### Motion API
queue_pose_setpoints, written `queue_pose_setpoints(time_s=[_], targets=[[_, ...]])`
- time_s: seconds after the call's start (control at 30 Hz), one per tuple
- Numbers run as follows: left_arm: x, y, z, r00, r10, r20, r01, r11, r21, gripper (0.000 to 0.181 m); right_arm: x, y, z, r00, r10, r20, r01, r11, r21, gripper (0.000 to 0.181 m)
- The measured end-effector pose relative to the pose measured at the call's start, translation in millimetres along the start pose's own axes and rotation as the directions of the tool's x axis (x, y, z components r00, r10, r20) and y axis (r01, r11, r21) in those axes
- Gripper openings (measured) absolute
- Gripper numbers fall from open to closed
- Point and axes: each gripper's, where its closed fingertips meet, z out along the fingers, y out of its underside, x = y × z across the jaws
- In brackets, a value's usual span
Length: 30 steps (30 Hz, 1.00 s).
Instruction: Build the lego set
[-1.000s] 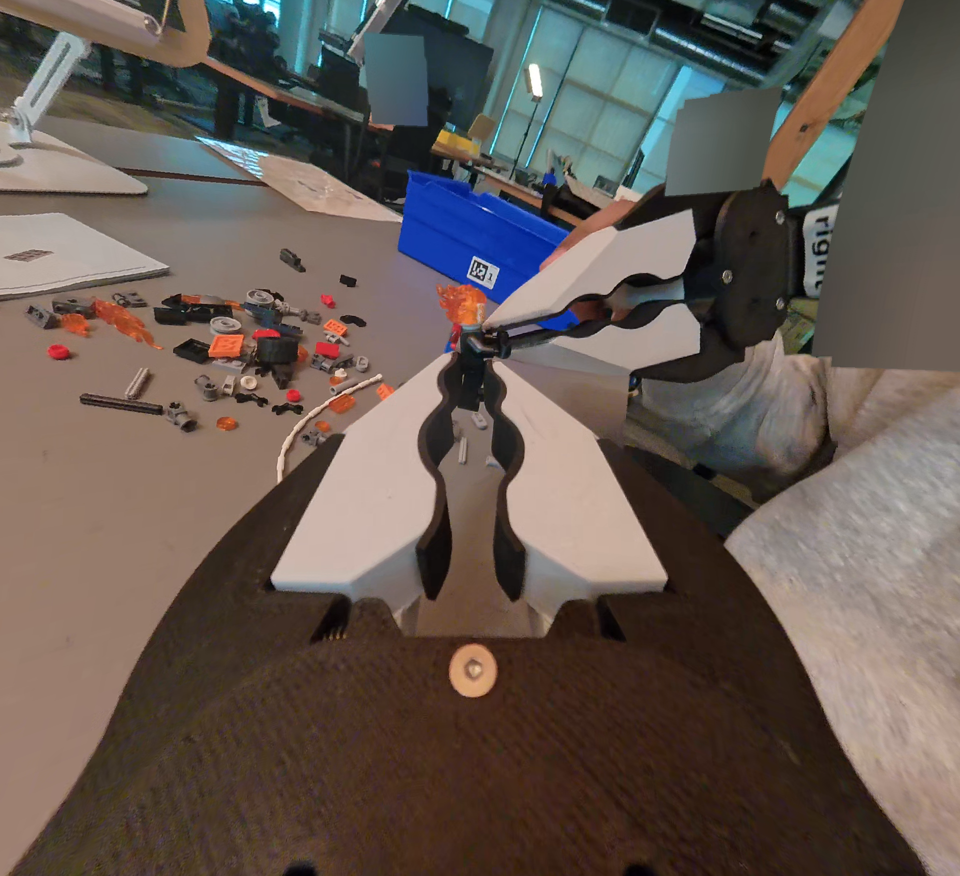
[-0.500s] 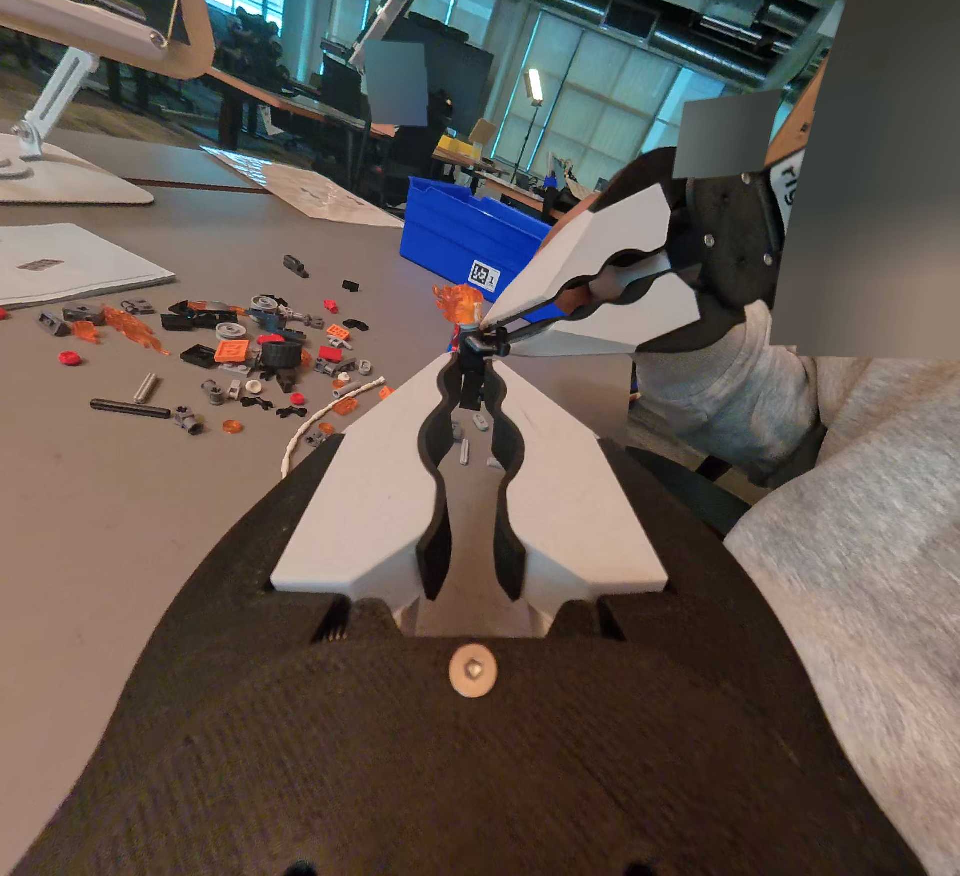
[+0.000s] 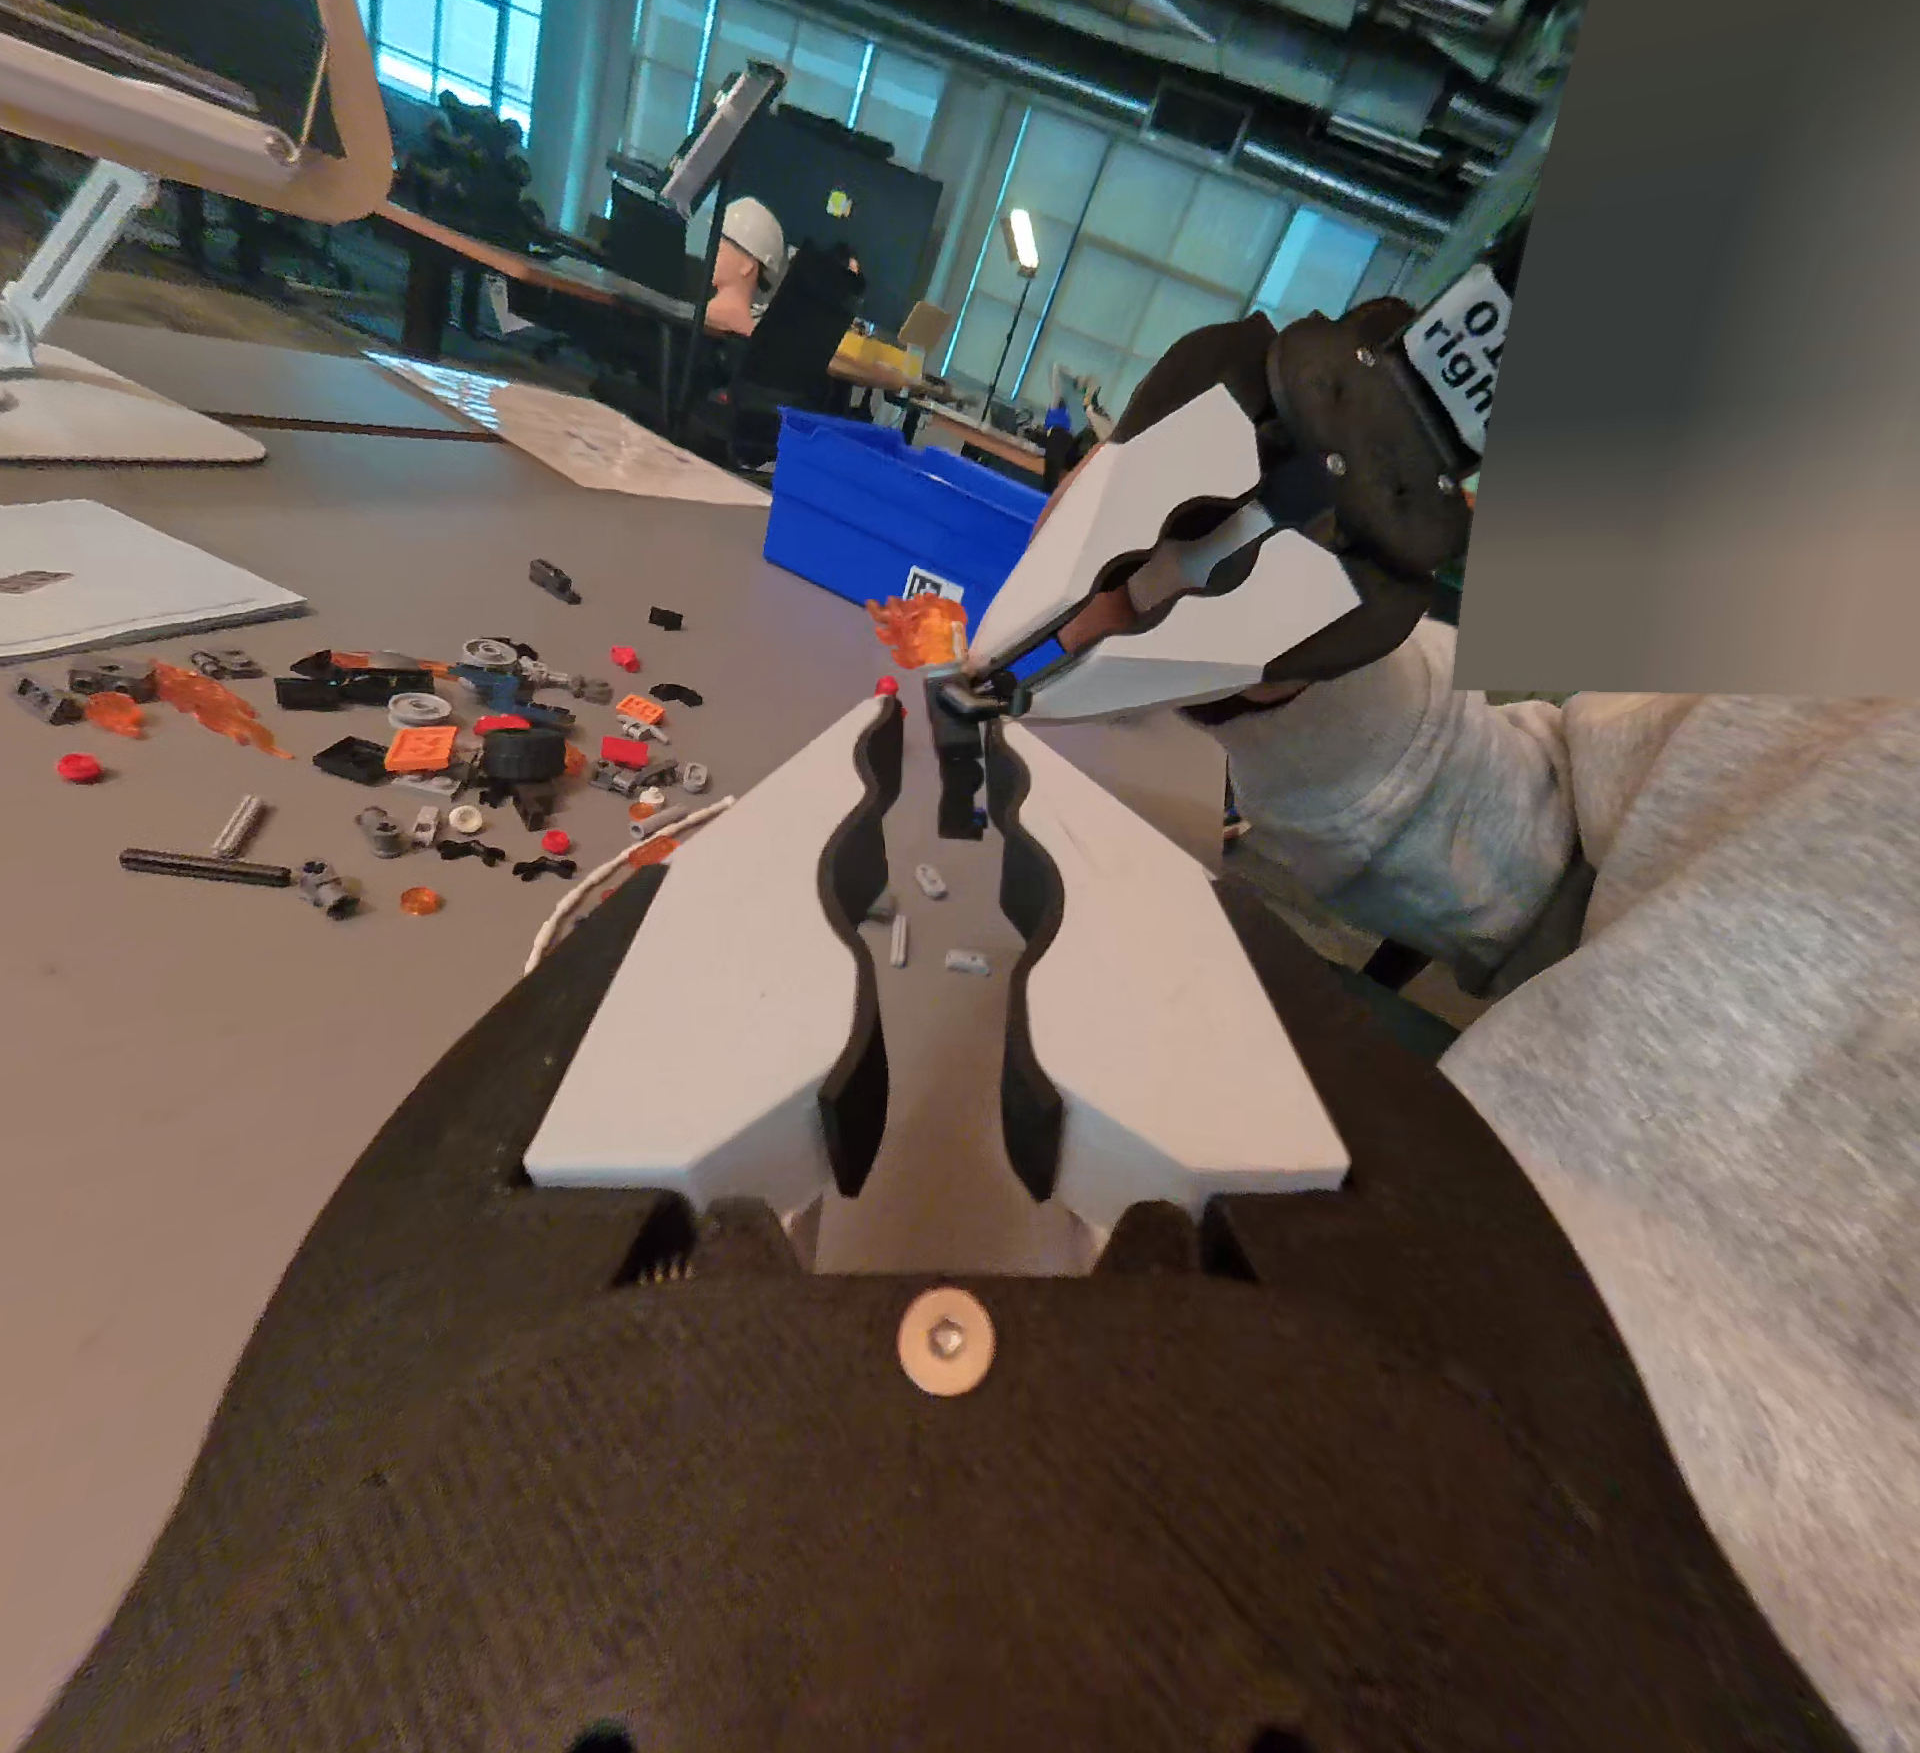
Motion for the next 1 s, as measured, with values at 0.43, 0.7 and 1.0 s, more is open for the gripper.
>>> queue_pose_setpoints(time_s=[0.43,0.7,1.0], targets=[[0,-4,-3,1.000,-0.014,0.007,0.014,1.000,0.022,0.005,-1,-7,2,0.998,0.065,0.008,-0.065,0.996,0.057,0.008],[-5,-3,-5,0.999,-0.049,0.010,0.049,0.999,0.021,0.005,-1,-7,5,0.996,0.082,-0.020,-0.080,0.994,0.074,0.017],[-32,-19,-29,0.989,-0.012,0.147,0.005,0.999,0.048,0.005,3,-4,11,0.977,0.203,-0.064,-0.198,0.977,0.076,0.020]])
